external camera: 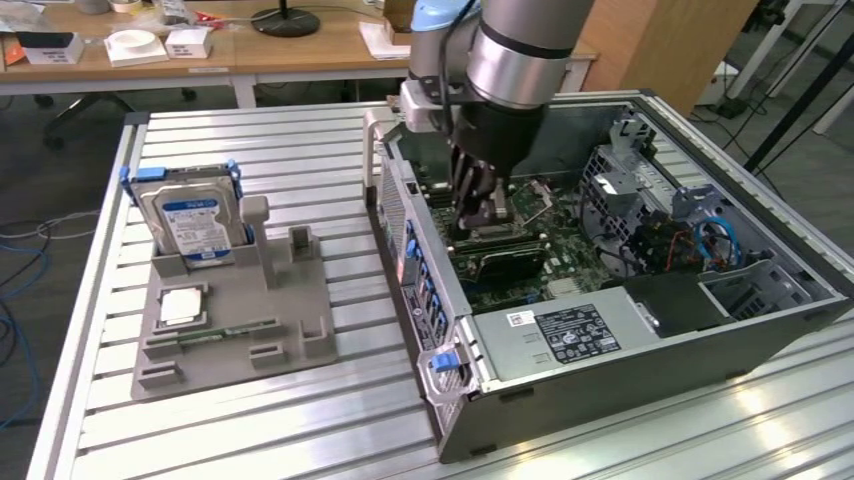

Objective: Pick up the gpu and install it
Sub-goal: 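Press down on the gpu until it lock into place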

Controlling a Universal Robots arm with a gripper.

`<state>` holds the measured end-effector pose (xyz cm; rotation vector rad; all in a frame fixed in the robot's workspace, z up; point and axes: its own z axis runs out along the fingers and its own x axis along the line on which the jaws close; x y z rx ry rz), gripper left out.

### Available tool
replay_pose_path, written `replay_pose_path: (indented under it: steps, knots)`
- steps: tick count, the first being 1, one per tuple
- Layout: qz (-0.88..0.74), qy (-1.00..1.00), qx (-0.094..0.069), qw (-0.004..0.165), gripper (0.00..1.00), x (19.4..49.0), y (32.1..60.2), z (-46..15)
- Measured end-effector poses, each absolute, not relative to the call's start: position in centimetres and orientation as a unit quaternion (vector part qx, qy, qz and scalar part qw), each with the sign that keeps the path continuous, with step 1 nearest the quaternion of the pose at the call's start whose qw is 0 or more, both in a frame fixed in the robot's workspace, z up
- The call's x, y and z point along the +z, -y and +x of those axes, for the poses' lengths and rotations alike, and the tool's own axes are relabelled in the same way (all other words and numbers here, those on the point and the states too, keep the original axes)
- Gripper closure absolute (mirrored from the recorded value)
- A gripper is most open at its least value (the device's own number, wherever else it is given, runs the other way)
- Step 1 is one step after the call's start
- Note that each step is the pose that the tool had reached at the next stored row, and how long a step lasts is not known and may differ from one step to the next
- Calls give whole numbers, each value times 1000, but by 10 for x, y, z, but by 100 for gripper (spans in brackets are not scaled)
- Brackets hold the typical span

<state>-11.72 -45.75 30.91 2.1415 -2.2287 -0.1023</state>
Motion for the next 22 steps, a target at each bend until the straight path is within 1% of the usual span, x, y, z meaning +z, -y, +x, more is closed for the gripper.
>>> replay_pose_path:
  steps: [22]
  knots:
    - [689, 723, -36, 23, 89, 297, 456, -133]
